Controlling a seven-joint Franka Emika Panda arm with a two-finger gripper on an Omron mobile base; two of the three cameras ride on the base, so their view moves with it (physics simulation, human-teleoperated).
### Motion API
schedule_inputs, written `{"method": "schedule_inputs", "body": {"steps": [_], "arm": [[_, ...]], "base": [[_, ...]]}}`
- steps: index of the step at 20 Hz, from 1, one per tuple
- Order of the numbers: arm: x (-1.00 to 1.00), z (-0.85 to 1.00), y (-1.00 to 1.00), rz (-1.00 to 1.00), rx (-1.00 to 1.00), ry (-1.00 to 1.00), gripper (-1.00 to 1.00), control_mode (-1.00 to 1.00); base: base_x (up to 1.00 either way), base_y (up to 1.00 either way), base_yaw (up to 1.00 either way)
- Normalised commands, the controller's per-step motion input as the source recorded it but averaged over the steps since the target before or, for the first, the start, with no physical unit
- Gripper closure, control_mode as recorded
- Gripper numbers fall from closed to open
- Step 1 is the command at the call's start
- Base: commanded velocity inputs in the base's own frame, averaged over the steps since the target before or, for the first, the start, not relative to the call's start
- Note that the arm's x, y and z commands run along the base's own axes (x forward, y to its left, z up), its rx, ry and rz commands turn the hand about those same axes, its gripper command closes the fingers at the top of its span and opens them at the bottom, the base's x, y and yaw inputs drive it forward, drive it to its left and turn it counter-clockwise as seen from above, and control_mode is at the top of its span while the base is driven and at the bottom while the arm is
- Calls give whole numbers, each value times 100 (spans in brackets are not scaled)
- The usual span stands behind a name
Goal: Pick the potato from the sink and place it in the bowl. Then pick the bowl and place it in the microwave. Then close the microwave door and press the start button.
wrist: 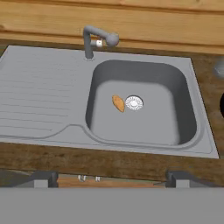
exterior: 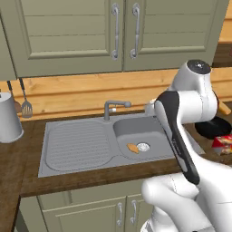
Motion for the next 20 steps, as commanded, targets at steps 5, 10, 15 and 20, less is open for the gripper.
{"method": "schedule_inputs", "body": {"steps": [5, 10, 15, 20], "arm": [[-73, -28, 0, 0, 0, 1, -100, -100], [7, -44, 0, 3, 0, 9, -100, -100], [31, -29, -17, 5, 0, 8, -100, -100], [14, -14, -20, 7, 0, 8, -100, -100]], "base": [[0, 0, 0], [0, 0, 0], [0, 0, 0], [0, 0, 0]]}}
